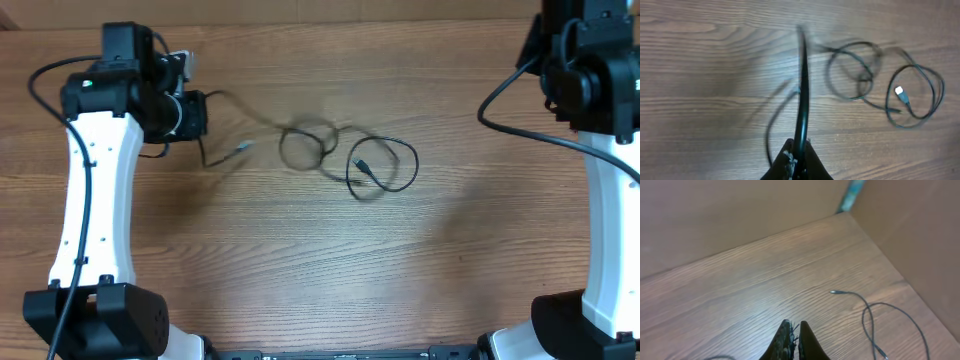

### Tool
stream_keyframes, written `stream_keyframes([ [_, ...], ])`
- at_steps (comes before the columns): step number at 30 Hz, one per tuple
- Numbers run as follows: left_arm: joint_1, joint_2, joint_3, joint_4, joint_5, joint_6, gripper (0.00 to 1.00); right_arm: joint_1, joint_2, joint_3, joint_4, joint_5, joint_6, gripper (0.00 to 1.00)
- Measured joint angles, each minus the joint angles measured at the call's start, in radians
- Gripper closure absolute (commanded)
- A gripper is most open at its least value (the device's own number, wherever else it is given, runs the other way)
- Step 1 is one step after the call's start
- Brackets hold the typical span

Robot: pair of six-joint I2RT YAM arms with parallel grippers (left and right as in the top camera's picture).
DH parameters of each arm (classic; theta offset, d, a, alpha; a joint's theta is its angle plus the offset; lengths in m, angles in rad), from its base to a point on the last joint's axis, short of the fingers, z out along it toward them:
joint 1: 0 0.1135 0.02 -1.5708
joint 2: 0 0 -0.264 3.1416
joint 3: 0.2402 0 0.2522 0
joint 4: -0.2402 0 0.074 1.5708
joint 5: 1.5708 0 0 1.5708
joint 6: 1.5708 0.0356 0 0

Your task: Untangle cables

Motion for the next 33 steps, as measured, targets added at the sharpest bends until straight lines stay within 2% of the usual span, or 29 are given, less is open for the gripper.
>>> stream_keyframes([
  [4,0.011,-0.011,0.0,-0.002,0.052,-0.013,0.96,0.0,0.0,0.0,-0.002,-0.03,0.011,0.96],
  [7,0.009,-0.013,0.0,-0.004,0.156,0.01,0.96,0.0,0.0,0.0,-0.002,-0.114,0.013,0.95],
  [11,-0.01,-0.019,0.0,0.029,0.335,0.067,0.96,0.0,0.0,0.0,-0.001,-0.323,-0.015,0.73],
  [15,-0.024,-0.06,0.0,0.097,0.43,0.095,0.96,0.0,0.007,-0.002,-0.001,-0.558,-0.065,0.51],
  [21,-0.024,-0.174,0.0,0.109,0.338,0.081,0.96,0.0,0.049,-0.06,-0.01,-0.781,-0.13,0.32],
  [26,-0.024,-0.213,0.0,0.078,0.242,0.049,0.96,0.0,0.121,-0.159,-0.008,-0.843,-0.154,0.28],
  [30,-0.024,-0.212,0.0,0.069,0.22,0.037,0.96,0.003,0.166,-0.266,0.014,-0.893,-0.191,0.2],
  [33,-0.024,-0.212,0.0,0.07,0.215,0.035,0.96,0.014,0.178,-0.375,0.077,-0.923,-0.221,0.18],
])
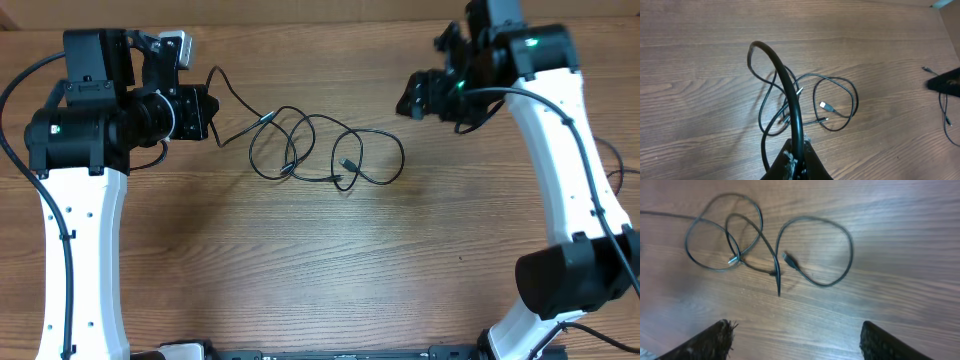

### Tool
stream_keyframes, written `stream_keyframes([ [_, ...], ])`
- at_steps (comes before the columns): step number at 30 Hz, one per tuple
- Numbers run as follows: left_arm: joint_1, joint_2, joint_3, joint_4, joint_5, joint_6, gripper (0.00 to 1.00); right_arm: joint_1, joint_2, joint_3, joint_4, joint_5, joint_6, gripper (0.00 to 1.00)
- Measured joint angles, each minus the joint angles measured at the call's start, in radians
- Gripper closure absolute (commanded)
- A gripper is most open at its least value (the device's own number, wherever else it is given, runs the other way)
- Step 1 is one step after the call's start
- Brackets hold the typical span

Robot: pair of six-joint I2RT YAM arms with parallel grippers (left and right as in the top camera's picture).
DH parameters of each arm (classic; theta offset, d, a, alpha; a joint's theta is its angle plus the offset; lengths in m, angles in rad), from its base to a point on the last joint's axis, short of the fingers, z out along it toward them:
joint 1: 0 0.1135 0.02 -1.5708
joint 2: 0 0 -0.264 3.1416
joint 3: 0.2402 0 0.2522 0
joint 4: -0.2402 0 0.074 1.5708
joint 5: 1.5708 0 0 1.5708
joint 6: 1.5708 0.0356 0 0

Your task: Untangle cables

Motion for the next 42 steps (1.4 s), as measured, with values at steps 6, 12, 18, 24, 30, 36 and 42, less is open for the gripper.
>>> stream_keyframes([
  [6,0.0,0.0,0.0,-0.001,-0.004,0.0,0.96,0.06,0.007,-0.193,0.166,-0.022,-0.023,0.2],
  [12,0.0,0.0,0.0,-0.002,-0.006,0.0,0.96,0.143,0.008,-0.335,0.372,-0.019,-0.022,0.23],
  [18,0.0,0.0,0.0,-0.002,-0.009,0.0,0.96,0.196,0.008,-0.488,0.584,0.029,0.052,0.23],
  [24,0.0,0.0,0.0,-0.003,-0.01,0.0,0.96,0.203,0.008,-0.59,0.752,0.053,0.137,0.48],
  [30,0.0,0.0,0.0,-0.007,-0.01,0.0,0.96,0.203,0.008,-0.594,0.793,0.061,0.192,0.6],
  [36,0.0,0.0,0.0,-0.011,-0.01,0.0,0.96,0.203,0.008,-0.628,0.816,0.061,0.273,0.59],
  [42,0.0,0.0,0.0,-0.012,-0.01,0.0,0.96,0.206,0.008,-0.666,0.813,0.059,0.313,0.88],
])
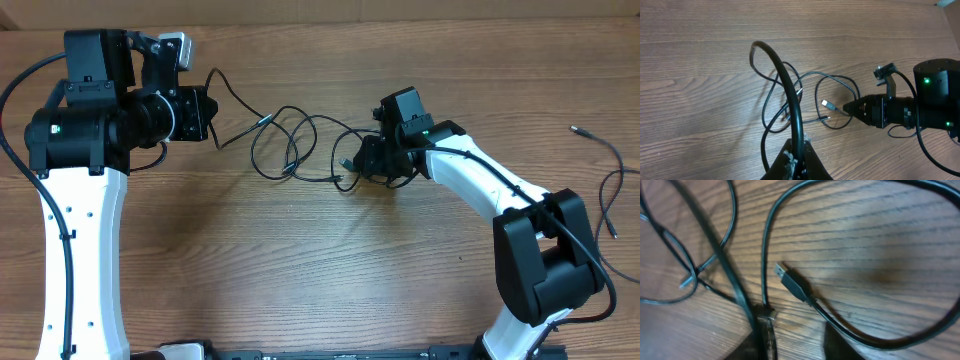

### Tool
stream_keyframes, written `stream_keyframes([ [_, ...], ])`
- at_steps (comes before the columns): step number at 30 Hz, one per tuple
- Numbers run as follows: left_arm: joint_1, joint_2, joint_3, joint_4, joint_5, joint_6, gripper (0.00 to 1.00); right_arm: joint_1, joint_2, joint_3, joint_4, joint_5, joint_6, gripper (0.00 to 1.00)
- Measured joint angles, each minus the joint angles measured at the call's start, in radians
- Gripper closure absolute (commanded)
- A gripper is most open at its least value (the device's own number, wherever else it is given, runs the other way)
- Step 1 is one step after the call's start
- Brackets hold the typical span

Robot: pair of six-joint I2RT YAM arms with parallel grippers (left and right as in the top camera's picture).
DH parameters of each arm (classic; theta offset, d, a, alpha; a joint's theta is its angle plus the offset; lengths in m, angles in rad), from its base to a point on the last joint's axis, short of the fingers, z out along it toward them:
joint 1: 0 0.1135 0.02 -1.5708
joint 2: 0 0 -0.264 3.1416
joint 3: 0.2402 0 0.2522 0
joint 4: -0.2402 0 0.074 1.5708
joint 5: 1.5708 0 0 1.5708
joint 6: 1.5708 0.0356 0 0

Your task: Untangle cables

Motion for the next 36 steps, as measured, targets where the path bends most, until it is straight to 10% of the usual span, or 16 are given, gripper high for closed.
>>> stream_keyframes([
  [12,0.0,0.0,0.0,-0.026,-0.093,0.0,0.96,-0.039,0.0,0.085,-0.222,0.079,0.011,0.96],
  [26,0.045,0.0,0.0,-0.037,-0.42,-0.124,0.96,-0.282,-0.049,0.722,-0.746,0.776,-0.017,0.96],
  [36,0.063,0.0,0.0,-0.047,-0.547,-0.214,0.96,-0.432,-0.097,0.768,-0.764,0.967,0.044,0.96],
])
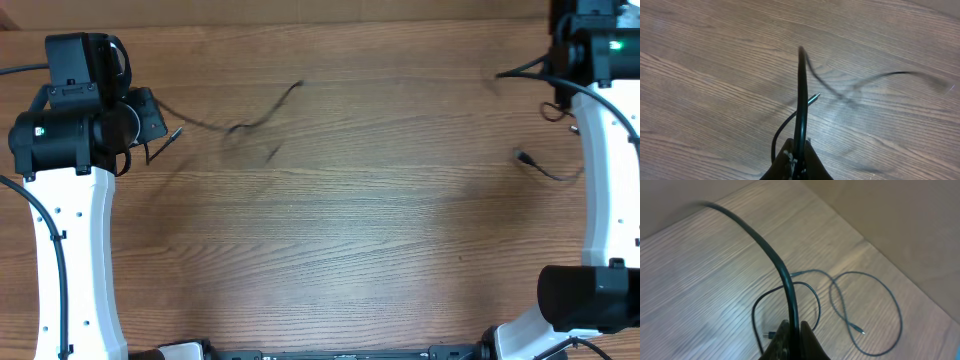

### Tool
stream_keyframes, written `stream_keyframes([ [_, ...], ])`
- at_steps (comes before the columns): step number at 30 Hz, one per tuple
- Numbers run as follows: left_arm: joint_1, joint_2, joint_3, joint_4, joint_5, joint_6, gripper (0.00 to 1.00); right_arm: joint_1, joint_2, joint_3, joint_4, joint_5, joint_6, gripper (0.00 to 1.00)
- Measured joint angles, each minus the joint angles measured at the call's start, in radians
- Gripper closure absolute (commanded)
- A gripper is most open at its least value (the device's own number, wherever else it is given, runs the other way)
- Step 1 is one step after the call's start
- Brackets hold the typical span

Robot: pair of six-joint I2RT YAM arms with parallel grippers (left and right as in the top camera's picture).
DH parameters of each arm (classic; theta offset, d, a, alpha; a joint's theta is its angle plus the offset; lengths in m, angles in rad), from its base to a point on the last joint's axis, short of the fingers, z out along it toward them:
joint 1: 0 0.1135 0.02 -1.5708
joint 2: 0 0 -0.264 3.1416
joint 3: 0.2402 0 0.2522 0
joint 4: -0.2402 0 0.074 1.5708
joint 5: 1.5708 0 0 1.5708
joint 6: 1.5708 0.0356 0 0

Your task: Untangle cables

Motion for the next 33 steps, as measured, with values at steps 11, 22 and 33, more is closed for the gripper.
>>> stream_keyframes([
  [11,-0.024,0.0,0.0,-0.003,0.382,0.068,0.96,-0.114,0.0,0.0,0.083,0.018,0.036,0.96],
  [22,-0.242,0.0,0.0,0.05,0.566,0.197,0.96,-0.38,0.0,0.0,0.129,-0.13,0.045,0.96],
  [33,-0.316,0.0,0.0,0.092,0.579,0.223,0.96,-0.504,0.002,0.0,0.106,-0.329,0.047,0.96],
])
